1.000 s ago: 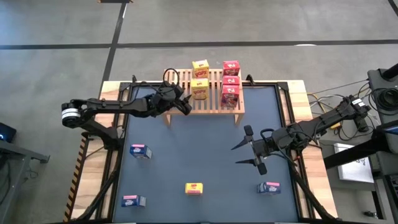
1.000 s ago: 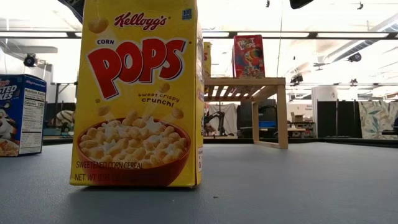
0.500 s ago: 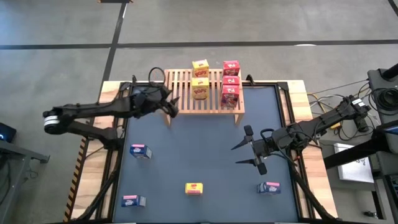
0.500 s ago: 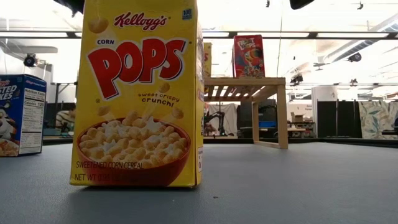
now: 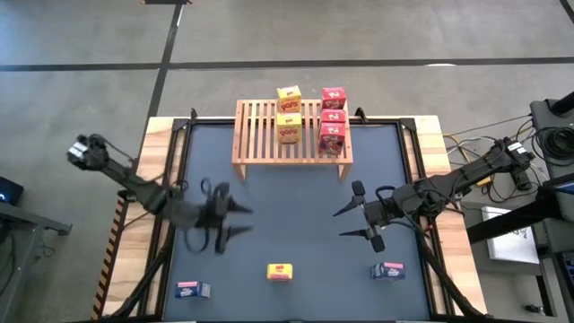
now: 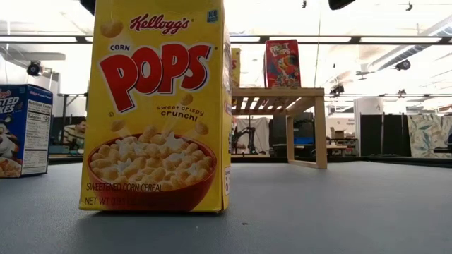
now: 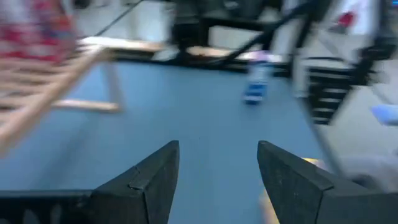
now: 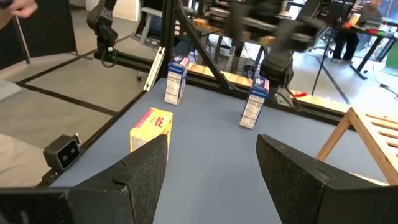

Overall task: Stack cereal on shelf
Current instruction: Put the yellow cereal box on the shelf aligned with the yellow cereal boxes

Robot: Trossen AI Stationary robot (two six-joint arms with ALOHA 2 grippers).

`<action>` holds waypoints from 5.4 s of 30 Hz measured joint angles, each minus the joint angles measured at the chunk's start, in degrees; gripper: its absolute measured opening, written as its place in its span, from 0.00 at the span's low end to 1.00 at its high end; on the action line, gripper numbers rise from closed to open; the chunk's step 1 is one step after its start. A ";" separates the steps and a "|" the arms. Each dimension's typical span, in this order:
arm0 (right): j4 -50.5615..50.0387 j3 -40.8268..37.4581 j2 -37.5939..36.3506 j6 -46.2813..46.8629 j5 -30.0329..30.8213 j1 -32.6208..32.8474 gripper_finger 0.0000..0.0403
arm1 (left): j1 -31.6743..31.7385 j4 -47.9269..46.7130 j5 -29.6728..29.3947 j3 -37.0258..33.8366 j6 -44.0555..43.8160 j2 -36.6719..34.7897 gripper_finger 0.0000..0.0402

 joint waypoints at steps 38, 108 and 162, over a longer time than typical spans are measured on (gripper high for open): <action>1.25 -0.09 0.00 -0.20 -0.02 0.00 0.59 | -10.20 19.78 0.94 5.05 -12.10 35.74 0.85; 0.66 -0.11 0.00 -1.39 0.02 0.00 0.59 | 47.95 -6.37 43.49 16.41 25.13 10.59 0.27; -2.78 -0.11 -0.09 0.46 0.01 0.00 0.59 | 55.24 -14.61 44.37 26.14 33.12 24.09 0.39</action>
